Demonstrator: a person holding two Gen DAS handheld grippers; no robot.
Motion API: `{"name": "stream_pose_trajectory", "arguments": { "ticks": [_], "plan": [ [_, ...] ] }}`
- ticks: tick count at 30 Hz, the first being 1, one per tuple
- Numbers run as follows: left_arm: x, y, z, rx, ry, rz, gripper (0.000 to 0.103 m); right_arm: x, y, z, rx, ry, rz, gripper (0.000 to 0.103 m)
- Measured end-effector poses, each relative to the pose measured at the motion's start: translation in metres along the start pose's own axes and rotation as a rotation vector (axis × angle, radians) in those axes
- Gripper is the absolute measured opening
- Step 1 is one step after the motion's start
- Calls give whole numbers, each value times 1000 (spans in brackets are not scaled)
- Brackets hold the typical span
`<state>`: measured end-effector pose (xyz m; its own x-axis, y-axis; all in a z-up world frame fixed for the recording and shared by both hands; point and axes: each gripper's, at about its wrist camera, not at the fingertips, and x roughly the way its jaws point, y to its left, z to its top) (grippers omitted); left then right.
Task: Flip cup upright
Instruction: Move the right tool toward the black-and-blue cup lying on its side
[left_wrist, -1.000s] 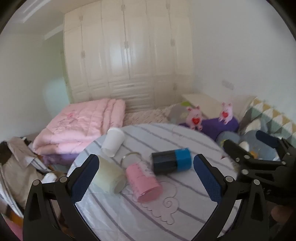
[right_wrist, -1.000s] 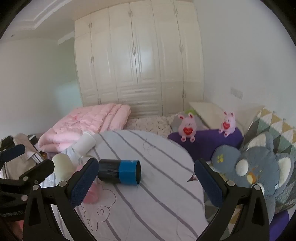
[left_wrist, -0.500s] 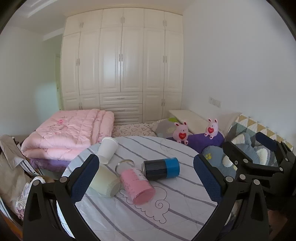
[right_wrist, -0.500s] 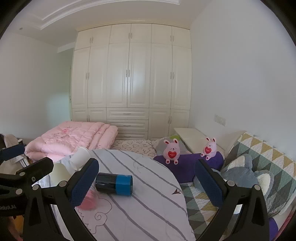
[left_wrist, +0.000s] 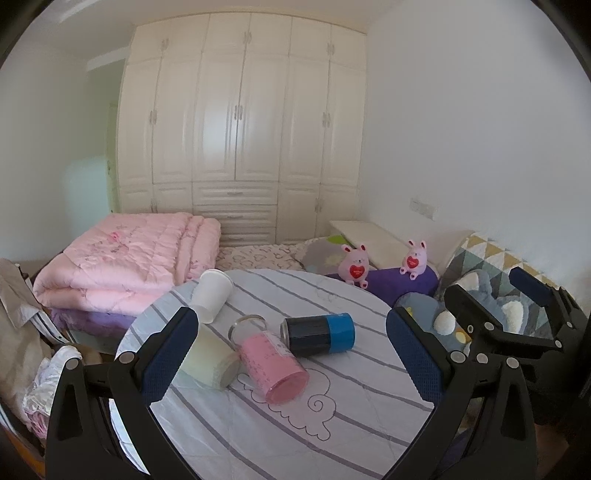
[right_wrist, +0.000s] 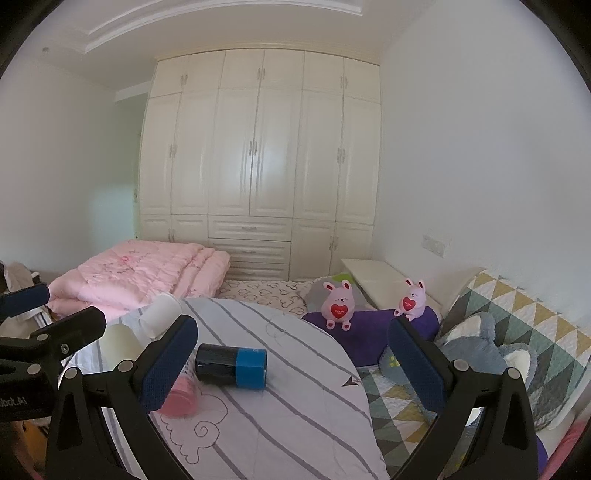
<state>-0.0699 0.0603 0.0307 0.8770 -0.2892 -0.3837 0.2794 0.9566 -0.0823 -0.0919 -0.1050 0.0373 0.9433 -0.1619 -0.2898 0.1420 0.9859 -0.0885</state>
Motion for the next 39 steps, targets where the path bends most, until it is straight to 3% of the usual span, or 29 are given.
{"name": "stream_pose_trajectory", "arguments": {
  "ticks": [12, 26, 39],
  "plan": [
    [3, -1, -2, 8, 10, -1, 103, 3, 0, 0, 4, 17, -5, 103],
    [34, -7, 3, 52, 77, -4, 103, 25, -9, -7, 23, 65, -3, 103],
    [89, -18, 13, 212, 225, -5, 103, 62, -23, -16, 58, 150, 1, 103]
  ]
}}
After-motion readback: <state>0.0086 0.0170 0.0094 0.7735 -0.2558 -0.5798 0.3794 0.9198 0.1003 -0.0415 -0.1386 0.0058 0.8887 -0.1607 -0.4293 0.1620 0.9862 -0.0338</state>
